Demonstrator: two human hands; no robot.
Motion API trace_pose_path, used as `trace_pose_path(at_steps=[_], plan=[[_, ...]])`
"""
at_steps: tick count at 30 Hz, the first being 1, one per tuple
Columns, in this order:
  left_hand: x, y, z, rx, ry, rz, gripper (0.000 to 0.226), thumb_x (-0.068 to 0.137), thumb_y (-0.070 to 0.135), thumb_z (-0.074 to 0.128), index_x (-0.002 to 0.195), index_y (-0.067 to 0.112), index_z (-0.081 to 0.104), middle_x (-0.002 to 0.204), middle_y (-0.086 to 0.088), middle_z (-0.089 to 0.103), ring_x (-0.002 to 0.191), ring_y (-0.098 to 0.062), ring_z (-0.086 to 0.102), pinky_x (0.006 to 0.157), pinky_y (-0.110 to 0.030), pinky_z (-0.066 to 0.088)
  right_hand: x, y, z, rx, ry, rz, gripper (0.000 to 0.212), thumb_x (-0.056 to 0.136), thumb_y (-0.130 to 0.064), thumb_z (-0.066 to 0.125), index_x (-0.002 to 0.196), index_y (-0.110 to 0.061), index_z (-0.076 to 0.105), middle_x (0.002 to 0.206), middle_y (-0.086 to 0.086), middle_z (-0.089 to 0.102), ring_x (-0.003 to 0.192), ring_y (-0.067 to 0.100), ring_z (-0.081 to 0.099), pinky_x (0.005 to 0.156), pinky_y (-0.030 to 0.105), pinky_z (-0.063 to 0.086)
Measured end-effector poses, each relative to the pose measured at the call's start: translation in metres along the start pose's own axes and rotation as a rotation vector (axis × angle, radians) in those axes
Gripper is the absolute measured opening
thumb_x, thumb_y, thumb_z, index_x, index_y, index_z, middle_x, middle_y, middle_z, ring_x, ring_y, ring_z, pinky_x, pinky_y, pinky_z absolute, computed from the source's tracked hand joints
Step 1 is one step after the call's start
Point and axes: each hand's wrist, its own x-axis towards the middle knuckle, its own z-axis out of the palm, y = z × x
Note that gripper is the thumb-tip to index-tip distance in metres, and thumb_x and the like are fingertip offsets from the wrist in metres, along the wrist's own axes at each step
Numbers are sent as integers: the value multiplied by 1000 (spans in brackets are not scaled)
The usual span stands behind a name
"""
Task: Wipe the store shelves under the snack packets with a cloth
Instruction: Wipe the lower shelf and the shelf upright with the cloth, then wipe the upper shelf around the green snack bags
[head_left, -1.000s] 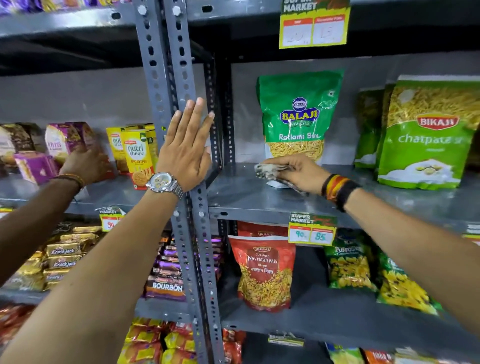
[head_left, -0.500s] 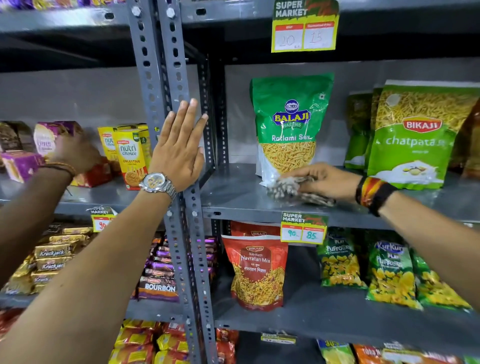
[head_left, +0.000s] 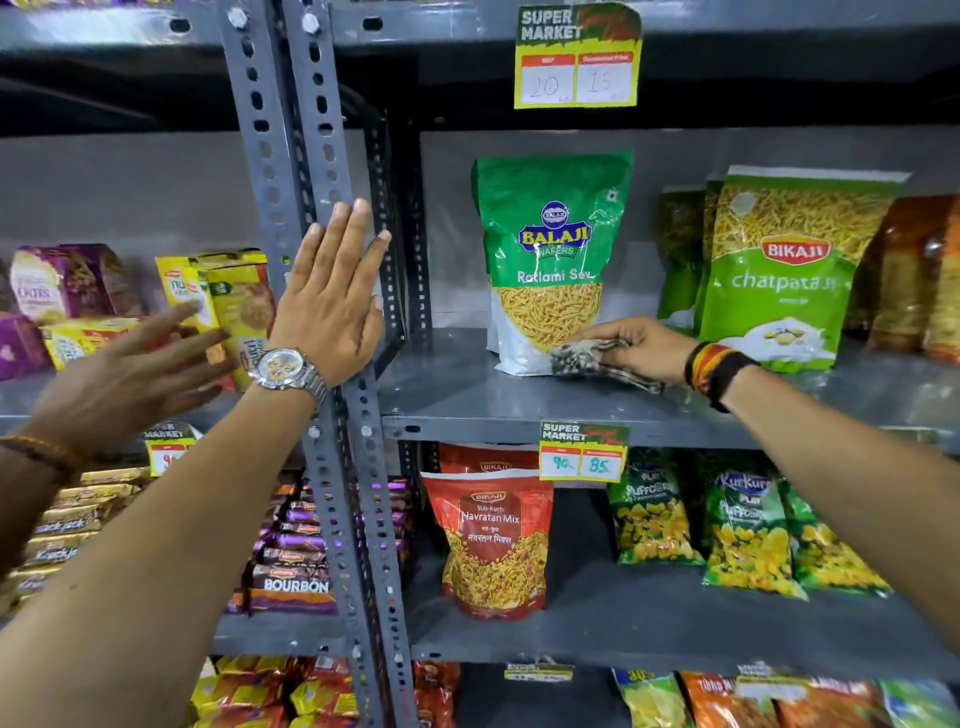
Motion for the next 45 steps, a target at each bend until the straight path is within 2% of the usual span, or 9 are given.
trace_pose_path(at_steps=[4, 8, 12, 16, 22, 26, 31, 36, 45], plan=[[-2, 1, -3, -3, -9, -3, 68, 96, 23, 37, 158, 6, 13, 167, -20, 2, 155, -32, -2, 124, -54, 8, -5, 6, 19, 40, 5, 63, 39, 95, -2, 56, 132, -14, 59, 135, 0, 60, 124, 6, 56, 108, 20, 37], [-1, 5, -9, -28, -55, -19, 69, 96, 26, 36, 158, 4, 14, 167, -21, 1, 155, -33, -3, 124, -55, 8, -41, -3, 6, 18, -148, 56, 43, 96, 6, 48, 130, -18, 59, 74, -29, 71, 52, -11, 60, 55, 2, 41], [-10, 38, -5, -130, -91, 98, 69, 98, 39, 34, 156, 2, 23, 166, -21, 8, 154, -34, 3, 123, -57, 11, -48, 9, -26, -9, -87, 71, 46, 97, -5, 51, 124, -40, 63, 122, 19, 68, 97, 43, 63, 103, 65, 38], [-11, 106, 21, -320, -370, 262, 84, 98, 64, 12, 150, 3, 38, 159, -21, 34, 150, -34, 26, 121, -53, 23, -29, 17, -13, -1, 132, 136, 38, 94, 1, 54, 127, -17, 62, 131, 8, 61, 122, 15, 53, 97, 14, 38], [-9, 162, 48, -431, -604, 266, 95, 90, 78, 15, 150, 8, 37, 156, -14, 41, 145, -29, 35, 118, -42, 30, -51, 11, 3, -73, 19, 157, 44, 96, -1, 52, 118, -36, 66, 123, -12, 69, 95, 10, 68, 79, 22, 49], [-9, 162, 60, -482, -544, 269, 74, 97, 68, 31, 138, 9, 48, 140, -15, 56, 126, -32, 53, 105, -46, 46, -90, 11, -27, -31, -79, 154, 48, 96, 10, 45, 124, -26, 61, 55, -29, 64, 53, -9, 61, 52, 3, 39], [-2, 165, 56, -448, -528, 386, 69, 101, 56, 33, 150, 7, 39, 154, -15, 45, 144, -29, 39, 117, -41, 31, -50, 49, -55, 32, 219, 130, 46, 91, 7, 55, 127, -21, 62, 127, -3, 65, 121, 15, 59, 111, 27, 40], [3, 169, 48, -453, -599, 366, 74, 100, 61, 22, 155, 12, 32, 159, -11, 38, 145, -25, 38, 117, -37, 29, 9, 63, -48, 51, 340, 123, 35, 92, 3, 57, 127, -4, 63, 122, 1, 61, 108, 7, 54, 74, -12, 35], [-2, 170, 52, -503, -652, 307, 82, 96, 68, 10, 157, 16, 26, 162, -7, 32, 148, -23, 33, 120, -37, 23, 156, 178, -45, 109, 367, 150, 29, 84, 0, 66, 110, -11, 74, 112, 13, 74, 106, 25, 69, 101, 45, 52]])
